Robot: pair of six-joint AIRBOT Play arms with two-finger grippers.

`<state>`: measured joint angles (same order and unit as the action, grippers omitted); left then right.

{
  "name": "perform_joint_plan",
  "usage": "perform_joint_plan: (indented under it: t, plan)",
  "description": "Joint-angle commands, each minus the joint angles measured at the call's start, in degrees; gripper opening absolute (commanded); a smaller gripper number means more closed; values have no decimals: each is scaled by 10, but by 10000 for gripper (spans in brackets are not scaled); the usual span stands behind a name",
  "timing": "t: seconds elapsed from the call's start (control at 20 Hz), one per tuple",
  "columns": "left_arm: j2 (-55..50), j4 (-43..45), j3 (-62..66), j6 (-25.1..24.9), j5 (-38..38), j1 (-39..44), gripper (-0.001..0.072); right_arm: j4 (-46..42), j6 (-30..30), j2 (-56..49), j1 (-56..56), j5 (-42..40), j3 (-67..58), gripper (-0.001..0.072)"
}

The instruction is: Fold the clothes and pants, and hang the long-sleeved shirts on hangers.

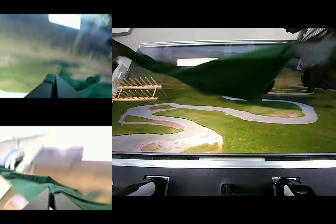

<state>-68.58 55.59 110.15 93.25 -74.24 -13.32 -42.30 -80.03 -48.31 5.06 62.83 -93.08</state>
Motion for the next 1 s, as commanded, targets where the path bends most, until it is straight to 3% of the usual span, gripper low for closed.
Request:
perform_joint_plan:
  t: [0.0, 0.15, 0.3, 0.5, 0.75, 0.85, 0.95]
  plan:
    - [121, 52, 40, 55, 3, -32, 16, -87, -27, 48, 0, 0, -154, 26]
    - [199, 145, 40, 100, 8, -35, 16, -163, -97, 76, 0, -16, -187, 26]
    - [240, 250, 40, 151, 57, -35, 16, -177, -115, 71, 0, -5, -187, 26]
    - [212, 239, 23, 152, 72, -34, 16, -217, -177, 7, 0, 66, -187, 26]
    - [36, 152, -37, 60, 75, -33, 16, -214, -198, -173, 0, 202, -175, 27]
    - [-75, 142, -41, 29, 85, -14, 15, -212, -196, -252, 0, 199, -143, 27]
    - [-200, 143, -41, -17, 128, 23, 15, -213, -181, -326, 0, 138, -97, 27]
